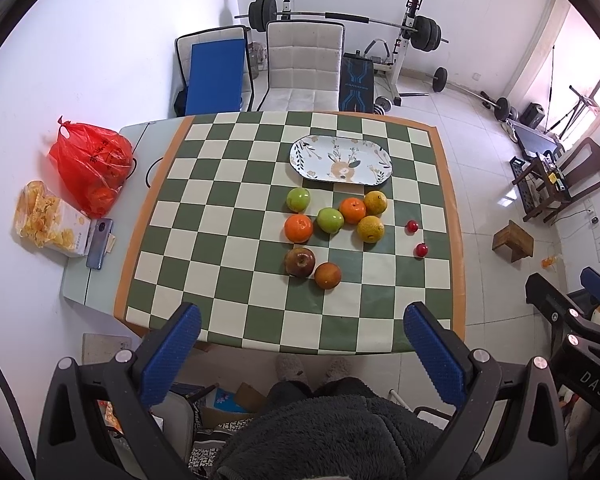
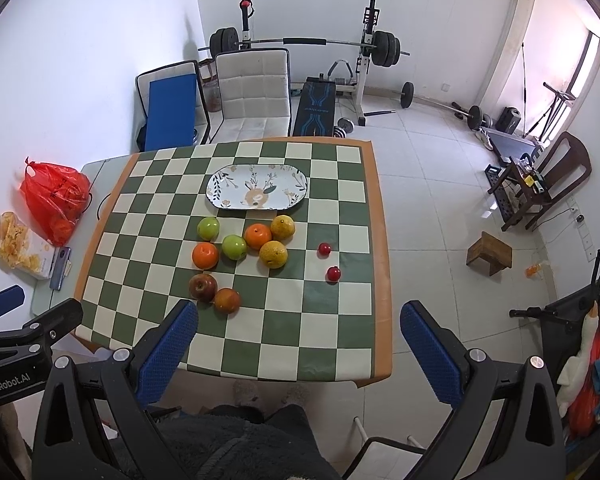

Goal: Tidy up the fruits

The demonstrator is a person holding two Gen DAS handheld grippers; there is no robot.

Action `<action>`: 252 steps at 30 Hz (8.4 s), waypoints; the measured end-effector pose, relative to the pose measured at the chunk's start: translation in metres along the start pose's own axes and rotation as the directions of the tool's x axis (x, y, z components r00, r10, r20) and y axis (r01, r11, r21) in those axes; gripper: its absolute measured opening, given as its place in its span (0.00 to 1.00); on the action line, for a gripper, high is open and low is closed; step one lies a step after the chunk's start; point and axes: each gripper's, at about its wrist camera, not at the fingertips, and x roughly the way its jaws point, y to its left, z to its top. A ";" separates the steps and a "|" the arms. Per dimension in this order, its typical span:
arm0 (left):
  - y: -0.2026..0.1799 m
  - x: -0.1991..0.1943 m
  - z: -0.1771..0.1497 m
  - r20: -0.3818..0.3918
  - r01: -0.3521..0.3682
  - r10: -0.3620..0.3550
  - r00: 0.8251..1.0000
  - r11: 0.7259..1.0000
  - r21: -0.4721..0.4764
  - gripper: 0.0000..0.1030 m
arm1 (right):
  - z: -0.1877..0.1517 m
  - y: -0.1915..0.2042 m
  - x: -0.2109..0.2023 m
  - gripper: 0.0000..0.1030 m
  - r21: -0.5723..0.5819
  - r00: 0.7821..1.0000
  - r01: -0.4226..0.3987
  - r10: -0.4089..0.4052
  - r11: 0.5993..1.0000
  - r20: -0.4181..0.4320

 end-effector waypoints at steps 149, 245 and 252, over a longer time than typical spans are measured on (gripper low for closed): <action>-0.056 0.397 0.277 -0.231 -0.031 0.049 0.972 0.996 0.078 0.88 | 0.201 0.039 0.519 0.92 0.075 0.944 -0.045 0.067 0.996 -0.323; -0.047 0.398 0.049 -0.446 0.053 0.017 0.895 0.988 0.144 0.60 | -0.012 0.055 0.511 0.64 0.208 0.733 -0.164 0.260 0.964 -0.628; -0.042 0.341 0.132 -0.325 0.148 -0.119 0.938 0.987 0.065 0.60 | 0.047 0.041 0.466 0.64 0.288 0.789 -0.247 0.364 0.925 -0.495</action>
